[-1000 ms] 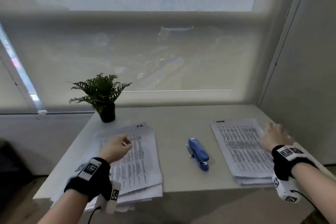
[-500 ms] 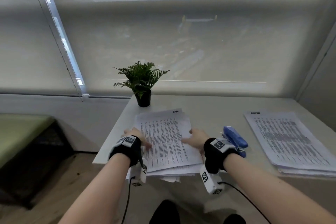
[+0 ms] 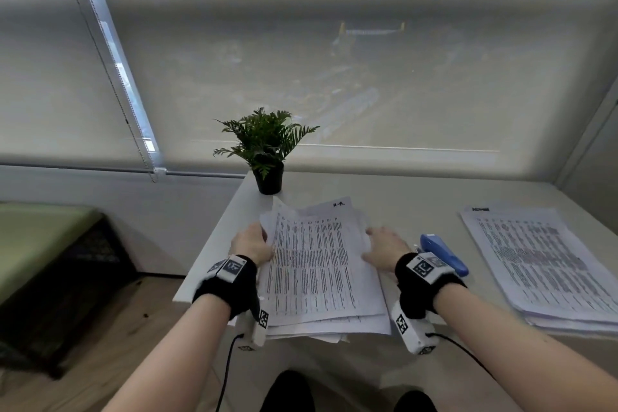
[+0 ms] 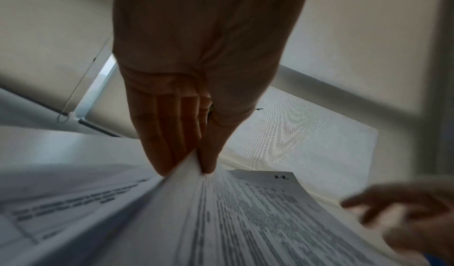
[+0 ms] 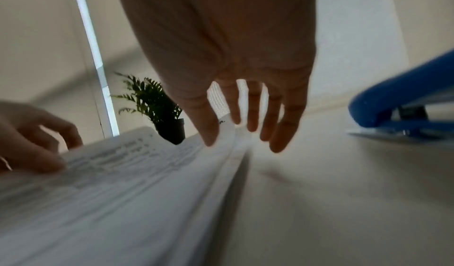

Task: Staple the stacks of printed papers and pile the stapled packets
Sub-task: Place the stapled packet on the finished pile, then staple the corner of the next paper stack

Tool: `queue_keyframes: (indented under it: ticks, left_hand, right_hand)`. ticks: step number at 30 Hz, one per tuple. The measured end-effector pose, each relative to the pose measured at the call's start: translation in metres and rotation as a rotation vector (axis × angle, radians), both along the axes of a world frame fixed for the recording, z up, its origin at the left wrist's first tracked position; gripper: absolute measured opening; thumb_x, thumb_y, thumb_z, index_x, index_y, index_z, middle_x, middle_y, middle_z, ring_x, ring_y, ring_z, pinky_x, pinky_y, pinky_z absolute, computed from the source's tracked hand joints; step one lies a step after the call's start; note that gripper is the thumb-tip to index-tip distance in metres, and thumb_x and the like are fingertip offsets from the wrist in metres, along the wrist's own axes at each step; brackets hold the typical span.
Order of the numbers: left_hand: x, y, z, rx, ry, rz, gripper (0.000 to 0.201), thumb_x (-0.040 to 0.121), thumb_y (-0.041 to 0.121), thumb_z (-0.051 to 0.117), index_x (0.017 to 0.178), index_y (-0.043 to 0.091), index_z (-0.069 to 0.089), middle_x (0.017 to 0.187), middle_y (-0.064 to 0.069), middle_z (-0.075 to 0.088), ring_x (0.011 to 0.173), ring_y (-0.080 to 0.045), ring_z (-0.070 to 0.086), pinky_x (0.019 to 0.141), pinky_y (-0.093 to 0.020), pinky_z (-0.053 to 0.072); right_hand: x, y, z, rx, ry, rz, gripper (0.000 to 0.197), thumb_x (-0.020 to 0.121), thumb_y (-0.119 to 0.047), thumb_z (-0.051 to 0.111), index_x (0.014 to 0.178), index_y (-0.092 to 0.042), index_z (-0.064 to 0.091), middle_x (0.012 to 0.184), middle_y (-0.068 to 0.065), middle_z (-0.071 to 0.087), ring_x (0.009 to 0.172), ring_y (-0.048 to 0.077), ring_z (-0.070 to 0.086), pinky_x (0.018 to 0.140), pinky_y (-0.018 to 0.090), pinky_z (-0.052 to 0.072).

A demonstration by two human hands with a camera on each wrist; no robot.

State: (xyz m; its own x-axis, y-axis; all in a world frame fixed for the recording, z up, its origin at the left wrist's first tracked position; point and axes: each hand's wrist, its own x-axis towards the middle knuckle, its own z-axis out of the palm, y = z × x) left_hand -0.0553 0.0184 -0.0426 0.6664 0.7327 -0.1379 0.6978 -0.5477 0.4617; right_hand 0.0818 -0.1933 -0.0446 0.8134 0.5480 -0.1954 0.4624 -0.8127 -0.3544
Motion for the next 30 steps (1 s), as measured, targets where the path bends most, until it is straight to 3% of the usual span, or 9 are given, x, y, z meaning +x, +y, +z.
queue_keyframes:
  ticks: [4,7,12,16,19,21,24,26,30]
  left_hand:
    - [-0.001,-0.014,0.002,0.229,-0.009,-0.048,0.017,0.088,0.012,0.05,0.105,0.011,0.054,0.11,-0.011,0.057,0.105,-0.033,0.056,0.087,-0.038,0.046]
    - [-0.002,-0.018,0.0,0.267,-0.091,-0.07,0.015,0.09,0.018,0.052,0.104,0.013,0.055,0.111,-0.011,0.054,0.101,-0.029,0.055,0.086,-0.038,0.047]
    - [0.001,-0.026,-0.002,-0.184,-0.2,-0.073,0.021,0.081,0.016,0.069,0.095,0.013,0.054,0.082,-0.008,0.066,0.069,-0.023,0.065,0.067,-0.031,0.057]
    - [0.014,-0.037,0.001,-0.383,-0.177,-0.138,0.025,0.079,0.005,0.071,0.093,0.008,0.05,0.069,-0.006,0.058,0.05,-0.014,0.056,0.044,-0.022,0.052]
    - [0.023,-0.045,0.005,-0.419,-0.075,-0.165,0.032,0.075,0.009,0.075,0.093,0.009,0.049,0.076,-0.01,0.063,0.055,-0.018,0.06,0.056,-0.029,0.058]
    - [0.026,-0.052,0.011,-0.249,0.131,-0.204,0.051,0.071,0.021,0.081,0.108,0.008,0.048,0.103,-0.013,0.061,0.083,-0.024,0.065,0.076,-0.037,0.059]
    - [0.038,-0.056,0.017,0.209,0.331,-0.289,0.103,0.067,0.046,0.079,0.143,0.016,0.016,0.146,-0.013,0.024,0.131,-0.034,0.036,0.102,-0.048,0.041]
    - [0.053,-0.057,0.018,0.369,0.265,-0.413,0.095,0.075,0.052,0.069,0.146,0.02,0.014,0.149,-0.01,0.019,0.136,-0.032,0.027,0.106,-0.053,0.031]
    - [0.084,-0.055,0.011,0.339,0.266,-0.631,0.062,0.09,0.051,0.049,0.142,0.023,0.034,0.146,-0.005,0.037,0.134,-0.025,0.036,0.111,-0.049,0.026]
  right_hand:
    - [0.006,0.016,-0.001,-0.095,-0.081,0.285,0.058,0.099,-0.038,0.038,0.151,-0.017,0.021,0.159,-0.001,0.017,0.144,0.025,0.021,0.117,0.044,0.023]
    - [0.011,0.021,-0.01,-0.254,-0.082,0.327,0.058,0.098,-0.048,0.032,0.147,-0.016,0.03,0.157,-0.001,0.023,0.142,0.024,0.025,0.115,0.047,0.026]
    - [0.015,-0.004,-0.008,-0.298,-0.248,0.235,0.038,0.097,-0.035,0.033,0.122,-0.016,0.054,0.133,0.004,0.049,0.122,0.024,0.046,0.102,0.045,0.036]
    - [0.026,-0.034,0.001,-0.398,-0.429,-0.047,0.041,0.093,-0.028,0.04,0.133,-0.021,0.045,0.145,0.008,0.035,0.133,0.029,0.034,0.11,0.059,0.017]
    - [0.038,-0.062,0.003,-0.369,-0.273,-0.344,0.05,0.095,-0.031,0.039,0.141,-0.015,0.03,0.147,0.017,0.03,0.135,0.039,0.031,0.109,0.059,0.023]
    - [0.046,-0.074,-0.007,-0.27,-0.155,-0.382,0.051,0.095,-0.036,0.042,0.138,-0.011,0.033,0.14,0.018,0.038,0.13,0.037,0.039,0.107,0.049,0.035]
    - [0.055,-0.079,-0.011,-0.167,-0.135,-0.375,0.05,0.094,-0.036,0.048,0.132,-0.004,0.038,0.135,0.02,0.045,0.126,0.035,0.045,0.103,0.042,0.041]
    - [0.06,-0.075,0.0,-0.102,-0.138,-0.401,0.049,0.093,-0.033,0.049,0.131,-0.003,0.038,0.133,0.022,0.045,0.125,0.037,0.046,0.103,0.043,0.041]
    - [0.061,-0.04,0.031,0.04,-0.234,-0.216,0.05,0.091,-0.039,0.055,0.126,-0.006,0.041,0.126,0.02,0.052,0.115,0.037,0.054,0.094,0.04,0.044]
